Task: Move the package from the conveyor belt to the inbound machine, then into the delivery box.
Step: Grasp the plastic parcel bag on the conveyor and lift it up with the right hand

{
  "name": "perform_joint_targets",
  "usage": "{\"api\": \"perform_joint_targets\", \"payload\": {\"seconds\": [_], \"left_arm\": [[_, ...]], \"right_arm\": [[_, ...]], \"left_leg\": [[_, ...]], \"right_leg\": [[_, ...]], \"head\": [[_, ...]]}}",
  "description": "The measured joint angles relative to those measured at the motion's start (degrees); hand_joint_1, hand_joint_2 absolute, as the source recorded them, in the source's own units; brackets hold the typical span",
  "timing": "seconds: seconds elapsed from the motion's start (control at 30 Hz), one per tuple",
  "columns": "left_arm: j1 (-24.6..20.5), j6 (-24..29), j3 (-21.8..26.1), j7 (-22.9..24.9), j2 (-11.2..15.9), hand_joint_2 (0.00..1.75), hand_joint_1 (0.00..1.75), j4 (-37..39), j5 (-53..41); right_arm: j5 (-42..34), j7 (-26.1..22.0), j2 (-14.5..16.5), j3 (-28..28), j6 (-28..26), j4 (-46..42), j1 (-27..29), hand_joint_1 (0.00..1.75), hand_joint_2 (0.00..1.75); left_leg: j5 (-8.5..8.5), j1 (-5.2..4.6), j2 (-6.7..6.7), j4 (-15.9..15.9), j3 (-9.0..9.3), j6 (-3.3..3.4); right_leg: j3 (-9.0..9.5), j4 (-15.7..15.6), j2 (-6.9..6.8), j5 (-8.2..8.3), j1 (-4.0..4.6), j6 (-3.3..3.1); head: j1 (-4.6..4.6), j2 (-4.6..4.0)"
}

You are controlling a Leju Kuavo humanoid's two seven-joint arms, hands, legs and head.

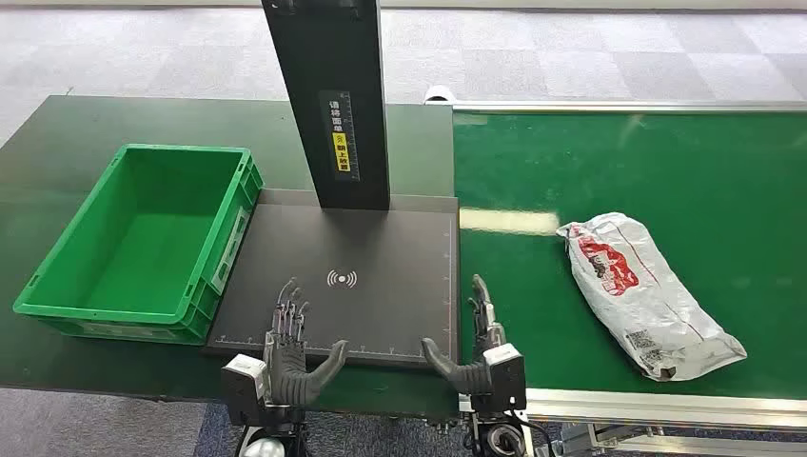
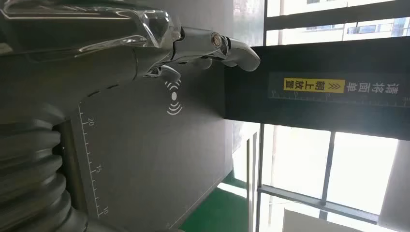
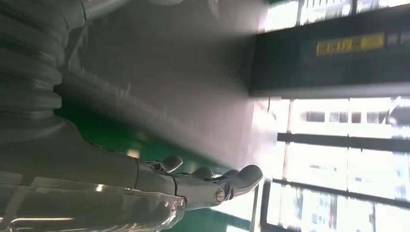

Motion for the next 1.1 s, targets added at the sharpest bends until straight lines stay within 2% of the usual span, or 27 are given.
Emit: {"api": "perform_joint_targets", "payload": {"seconds": [0.13,0.2,0.33,0.43,0.6,0.8,0.97,1.1], "left_arm": [[0.48,-0.57,-0.01,0.0,0.0,1.75,0.0,-0.14,0.03],[0.63,-0.89,-0.13,0.0,0.0,1.75,0.0,-0.14,0.02],[0.65,-0.82,-0.96,0.0,0.06,1.75,0.0,-0.09,0.03],[0.49,-0.04,-1.86,0.0,0.25,1.75,0.0,0.03,0.31],[0.07,0.34,-3.14,0.0,0.53,1.75,0.0,0.55,0.57],[-0.51,0.04,-4.25,0.0,0.72,1.75,0.0,1.76,0.64],[-1.01,0.05,-5.18,0.0,0.93,1.75,0.0,2.67,0.77],[-1.54,-0.15,-5.86,0.0,1.01,1.75,0.0,3.54,0.78]], "right_arm": [[5.42,0.22,-2.99,-3.2,-7.24,-1.2,-1.37,0.0,1.75],[7.87,1.96,-5.0,-5.88,-9.33,-1.93,-3.34,0.0,1.75],[10.55,8.56,-9.94,-12.77,-9.06,-0.54,-10.06,0.0,1.75],[14.3,13.28,-14.39,-18.32,-9.16,6.89,-17.38,0.0,1.75],[20.76,27.69,-19.92,-22.92,-9.44,20.21,-26.33,0.0,1.75],[25.33,43.05,-23.19,-23.98,-7.74,30.53,-29.71,0.0,1.75],[25.26,46.24,-24.07,-25.08,-3.55,34.77,-29.49,0.0,1.75],[26.61,49.94,-24.23,-25.52,1.84,36.62,-29.59,0.0,1.75]], "left_leg": [[0.0,-0.07,0.01,0.01,0.0,0.02],[0.01,-0.11,0.01,0.02,0.01,0.05],[0.06,-0.15,0.0,0.05,0.01,0.11],[0.09,-0.18,-0.01,0.09,0.01,0.17],[0.09,-0.21,-0.04,0.11,0.01,0.2],[0.04,-0.19,-0.08,0.11,-0.01,0.25],[0.01,-0.2,-0.03,0.11,0.0,0.29],[0.0,-0.19,-0.02,0.11,0.08,0.3]], "right_leg": [[0.0,0.0,0.01,0.02,-0.08,0.04],[0.0,0.0,0.01,0.04,-0.13,0.06],[0.02,0.0,0.01,0.11,-0.18,0.16],[0.03,0.0,0.01,0.16,-0.23,0.23],[0.02,0.0,0.0,0.17,-0.26,0.25],[0.0,0.0,-0.01,0.11,-0.25,0.31],[0.0,0.0,0.01,0.08,-0.25,0.33],[0.08,-0.01,0.01,0.06,-0.24,0.36]], "head": [[-0.01,0.0],[-0.01,0.0],[-0.02,0.0],[-0.02,0.0],[-0.02,0.0],[-0.04,0.0],[-0.04,0.0],[-0.04,0.0]]}}
